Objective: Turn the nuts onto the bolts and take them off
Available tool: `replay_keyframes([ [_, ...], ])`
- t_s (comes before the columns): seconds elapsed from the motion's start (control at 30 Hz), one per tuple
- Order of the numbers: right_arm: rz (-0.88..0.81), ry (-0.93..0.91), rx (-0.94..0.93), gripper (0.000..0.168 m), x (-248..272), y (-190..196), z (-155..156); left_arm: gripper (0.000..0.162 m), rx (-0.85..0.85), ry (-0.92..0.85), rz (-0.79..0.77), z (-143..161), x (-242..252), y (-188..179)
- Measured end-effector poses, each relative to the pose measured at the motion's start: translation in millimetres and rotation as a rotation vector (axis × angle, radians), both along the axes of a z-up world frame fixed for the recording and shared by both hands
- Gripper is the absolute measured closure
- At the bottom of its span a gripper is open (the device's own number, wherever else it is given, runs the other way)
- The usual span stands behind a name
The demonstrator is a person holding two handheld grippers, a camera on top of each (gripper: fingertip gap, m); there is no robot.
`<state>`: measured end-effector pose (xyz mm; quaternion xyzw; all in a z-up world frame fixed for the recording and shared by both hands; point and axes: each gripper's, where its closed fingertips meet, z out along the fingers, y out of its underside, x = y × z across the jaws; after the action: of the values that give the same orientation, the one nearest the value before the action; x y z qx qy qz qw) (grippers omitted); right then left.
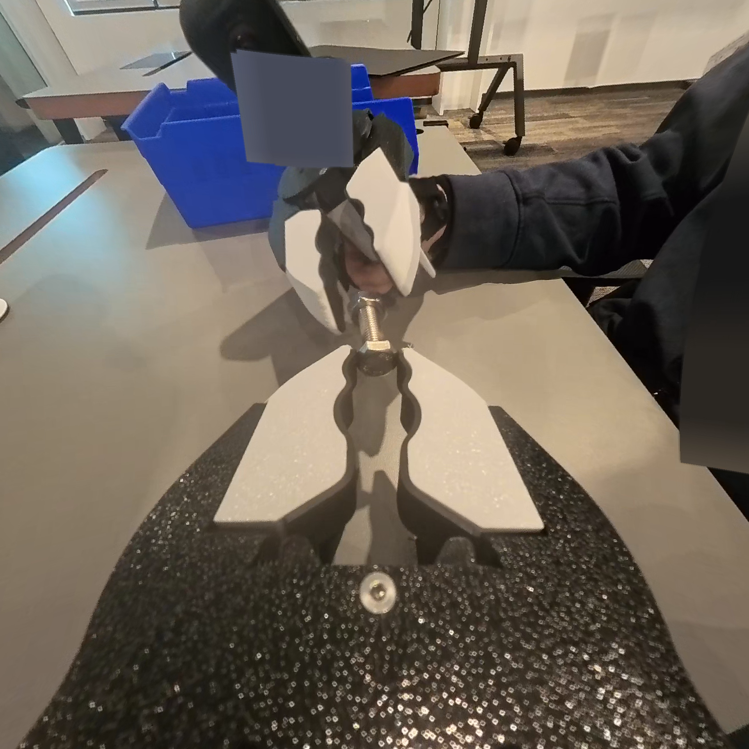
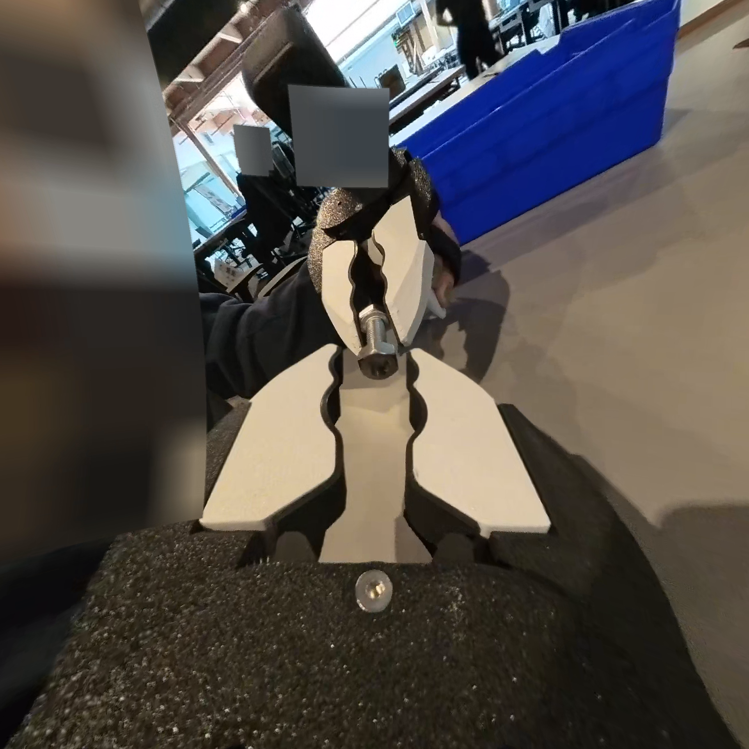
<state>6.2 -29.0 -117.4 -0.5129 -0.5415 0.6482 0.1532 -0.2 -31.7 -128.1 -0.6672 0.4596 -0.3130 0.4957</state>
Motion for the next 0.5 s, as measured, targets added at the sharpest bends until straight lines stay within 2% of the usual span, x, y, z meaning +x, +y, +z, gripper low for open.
replay_keyframes([
  [0.1,-0.002,-0.001,0.042,0.150,0.4,-0.4,-1.1,0.144,0.000,-0.001,-0.005,0.4,0.5,-0.6],
  [0.23,-0.018,0.020,0.124,0.150,0.0,0.4,-1.8,0.144,-0.008,0.004,-0.003,-0.9,0.4,-0.5],
  [0.3,-0.041,0.092,0.285,0.151,-1.2,1.1,-1.9,0.144,-0.012,0.006,-0.001,-1.8,-0.6,-0.3],
  [0.43,-0.105,0.300,0.756,0.151,-1.7,3.1,0.1,0.144,-0.008,0.002,-0.003,-0.3,-0.5,-0.8],
  [0.5,-0.124,0.355,0.905,0.151,-2.2,3.6,0.1,0.144,-0.012,-0.002,-0.004,0.0,-0.8,-0.9],
])
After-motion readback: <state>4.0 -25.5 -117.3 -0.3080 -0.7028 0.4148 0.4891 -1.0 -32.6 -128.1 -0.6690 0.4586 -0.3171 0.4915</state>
